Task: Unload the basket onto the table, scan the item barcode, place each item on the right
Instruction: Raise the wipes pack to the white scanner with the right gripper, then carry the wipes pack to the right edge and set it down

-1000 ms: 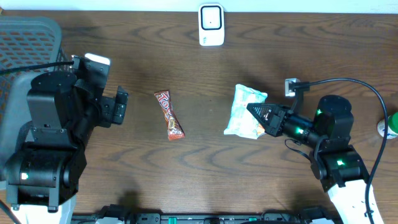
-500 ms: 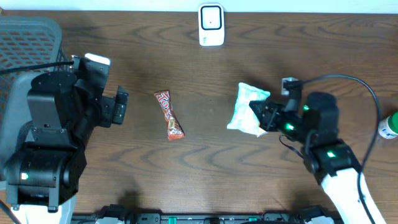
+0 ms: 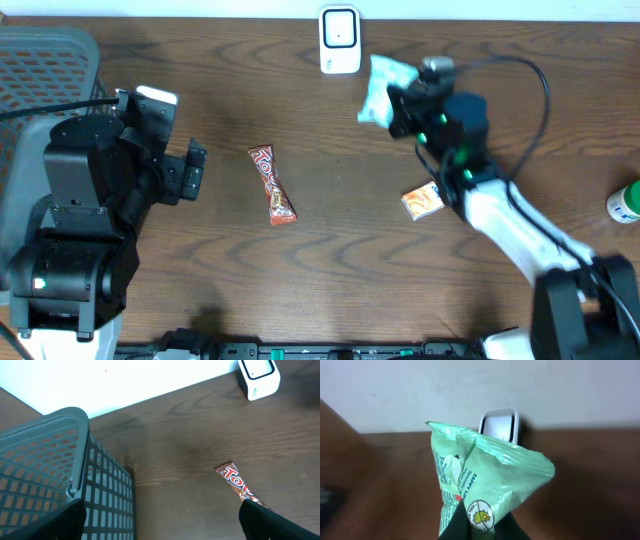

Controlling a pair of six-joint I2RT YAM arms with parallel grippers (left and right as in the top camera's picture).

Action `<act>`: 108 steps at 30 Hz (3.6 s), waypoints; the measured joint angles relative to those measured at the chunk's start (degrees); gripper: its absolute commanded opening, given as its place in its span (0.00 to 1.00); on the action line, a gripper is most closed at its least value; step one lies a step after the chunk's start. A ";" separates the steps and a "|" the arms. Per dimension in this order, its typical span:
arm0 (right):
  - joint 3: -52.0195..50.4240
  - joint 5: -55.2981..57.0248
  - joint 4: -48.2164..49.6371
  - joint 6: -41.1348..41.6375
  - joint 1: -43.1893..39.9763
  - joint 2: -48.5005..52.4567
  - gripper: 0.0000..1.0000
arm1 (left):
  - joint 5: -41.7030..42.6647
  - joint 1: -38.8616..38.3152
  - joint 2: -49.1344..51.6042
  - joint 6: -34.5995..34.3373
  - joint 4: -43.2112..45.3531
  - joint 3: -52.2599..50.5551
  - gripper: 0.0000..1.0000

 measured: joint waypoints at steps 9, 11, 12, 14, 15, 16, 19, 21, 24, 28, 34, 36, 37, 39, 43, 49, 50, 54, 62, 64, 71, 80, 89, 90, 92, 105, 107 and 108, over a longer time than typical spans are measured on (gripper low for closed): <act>23.19 11.50 2.19 -22.32 3.30 17.59 0.01 | 0.33 0.00 0.00 -0.02 0.02 0.00 0.98; 27.54 14.56 3.37 -27.50 3.76 21.86 0.01 | 0.35 0.00 0.00 0.00 0.00 0.00 0.98; 29.31 15.89 4.26 -29.79 4.15 23.87 0.01 | 0.35 0.00 0.00 -0.02 0.02 0.00 0.98; 32.50 18.67 6.80 -34.27 4.74 27.91 0.01 | 0.35 0.00 0.00 -0.02 0.02 0.00 0.98; 33.92 20.04 8.28 -36.26 5.05 29.81 0.01 | 0.35 0.00 0.00 -0.02 0.02 0.00 0.98; 35.04 21.14 9.73 -38.14 5.35 31.50 0.01 | 0.33 0.00 0.00 -0.02 0.07 0.00 0.98; 39.30 23.69 13.40 -43.45 6.32 36.70 0.01 | 0.35 0.00 0.00 -0.11 0.04 0.00 0.98; 41.83 24.79 13.77 -46.62 6.95 39.28 0.01 | 0.35 0.00 0.00 -0.17 0.02 0.00 0.98; 44.87 25.81 14.08 -51.08 7.98 42.51 0.01 | 0.35 0.00 0.00 -0.20 0.02 0.00 0.98; 46.21 26.53 14.67 -55.52 9.22 45.11 0.01 | 0.35 0.00 0.00 -0.20 0.04 0.00 0.98; 46.25 27.30 14.40 -58.58 10.95 47.60 0.01 | 0.35 0.00 0.00 -0.20 0.04 0.00 0.98; 46.25 27.98 14.29 -58.90 11.37 47.78 0.01 | 0.35 0.00 0.00 -0.20 0.04 0.00 0.98; 46.25 28.41 14.27 -58.93 11.61 47.80 0.01 | 0.35 0.00 0.00 -0.22 0.04 0.00 0.98; 46.34 29.81 14.03 -58.69 12.17 47.78 0.01 | 0.35 0.00 0.00 -0.20 0.04 0.00 0.98; 46.66 31.69 6.91 -57.40 13.07 46.82 0.01 | 0.35 0.00 0.00 -0.20 0.02 0.00 0.98; 46.64 36.85 -8.94 -53.55 13.62 38.75 0.01 | 0.35 0.00 0.00 -0.20 0.02 0.00 0.98; 46.66 37.79 -12.24 -52.09 13.60 36.46 0.01 | 0.35 0.00 0.00 -0.20 -0.02 0.00 0.98; 46.73 40.94 -29.83 -42.99 12.79 24.48 0.01 | 0.35 0.00 0.00 -0.24 0.07 0.00 0.98; 47.95 43.01 -57.81 -22.67 1.66 10.32 0.01 | 0.35 0.00 0.00 -0.44 0.04 0.00 0.98; 47.93 43.28 -62.69 -18.67 -2.49 10.08 0.01 | 0.35 0.00 0.00 -0.50 0.02 0.00 0.98; 44.48 41.72 -68.30 -7.82 -19.28 10.82 0.01 | 0.35 0.00 0.00 -0.59 0.04 -0.02 0.98; 22.73 36.52 -49.79 -3.82 -38.16 10.99 0.01 | 0.35 0.00 0.00 -0.59 0.02 0.00 0.98; 11.98 26.12 -40.13 -1.81 -48.19 11.17 0.99 | 0.35 0.00 0.00 -0.59 0.04 0.00 0.98; 12.09 25.20 -40.19 -1.66 -48.52 10.95 0.99 | 0.35 0.00 0.00 -0.59 0.04 0.00 0.98; 12.24 23.45 -40.74 -1.46 -48.74 10.03 0.99 | 0.35 0.00 0.00 -0.59 0.02 0.00 0.98; 14.45 18.27 -46.56 1.77 -41.51 -21.20 0.99 | 0.37 0.00 0.00 -0.61 0.04 0.00 0.98; 14.84 17.79 -48.54 3.30 -38.80 -26.91 0.99 | 0.35 0.00 0.00 -0.59 0.04 0.00 0.98; 14.93 17.59 -49.55 3.74 -37.81 -28.65 0.99 | 0.35 0.00 0.00 -0.59 0.04 0.00 0.98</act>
